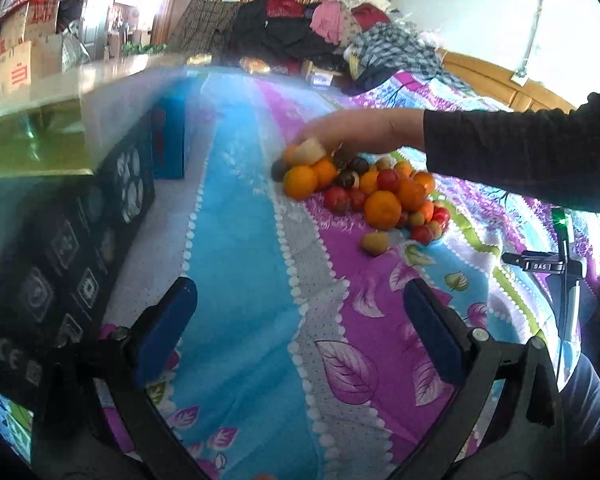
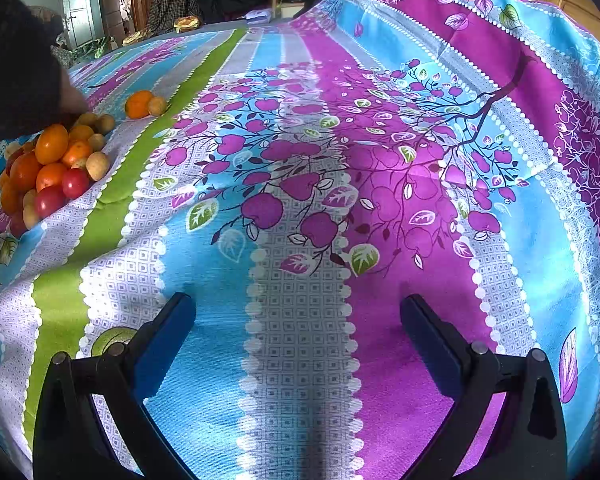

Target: Organize fruits

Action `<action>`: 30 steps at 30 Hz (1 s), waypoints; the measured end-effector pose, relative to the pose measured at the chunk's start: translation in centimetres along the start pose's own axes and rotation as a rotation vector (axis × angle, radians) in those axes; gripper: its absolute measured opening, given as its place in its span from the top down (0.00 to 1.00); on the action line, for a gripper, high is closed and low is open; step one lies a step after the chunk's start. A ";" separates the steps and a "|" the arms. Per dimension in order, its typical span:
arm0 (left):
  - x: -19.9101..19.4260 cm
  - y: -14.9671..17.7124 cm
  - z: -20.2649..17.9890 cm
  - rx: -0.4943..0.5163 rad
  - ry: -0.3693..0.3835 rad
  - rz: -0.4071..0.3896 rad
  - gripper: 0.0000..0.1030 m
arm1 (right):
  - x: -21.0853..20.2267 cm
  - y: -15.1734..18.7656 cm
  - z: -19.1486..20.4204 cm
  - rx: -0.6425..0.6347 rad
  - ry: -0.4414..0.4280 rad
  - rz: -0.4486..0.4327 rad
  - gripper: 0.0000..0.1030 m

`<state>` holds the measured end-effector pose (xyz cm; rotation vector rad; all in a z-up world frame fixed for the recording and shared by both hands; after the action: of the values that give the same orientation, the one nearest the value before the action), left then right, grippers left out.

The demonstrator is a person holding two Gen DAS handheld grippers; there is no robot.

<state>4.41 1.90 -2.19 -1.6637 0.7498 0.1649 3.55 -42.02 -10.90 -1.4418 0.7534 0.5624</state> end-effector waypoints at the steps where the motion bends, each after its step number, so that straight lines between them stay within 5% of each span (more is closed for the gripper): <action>1: -0.1 0.0 0.0 -0.002 -0.002 0.001 0.00 | -0.1 0.0 0.0 0.000 0.000 0.000 0.00; 30: -0.2 0.2 -0.2 -0.024 0.027 -0.018 0.00 | 0.1 0.0 0.0 0.000 0.000 0.000 0.00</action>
<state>4.14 1.80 -2.21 -1.6979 0.7558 0.1394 3.62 -41.99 -10.93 -1.4412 0.7539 0.5625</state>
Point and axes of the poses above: each gripper's, at about its wrist camera, not at the fingertips, and x roughly the way its jaws point, z to its left, y to its underside, the point moved 10 cm from there along x, roughly the way its jaws point, and after that the axes turned 7 degrees about -z, right-handed, at the moved point
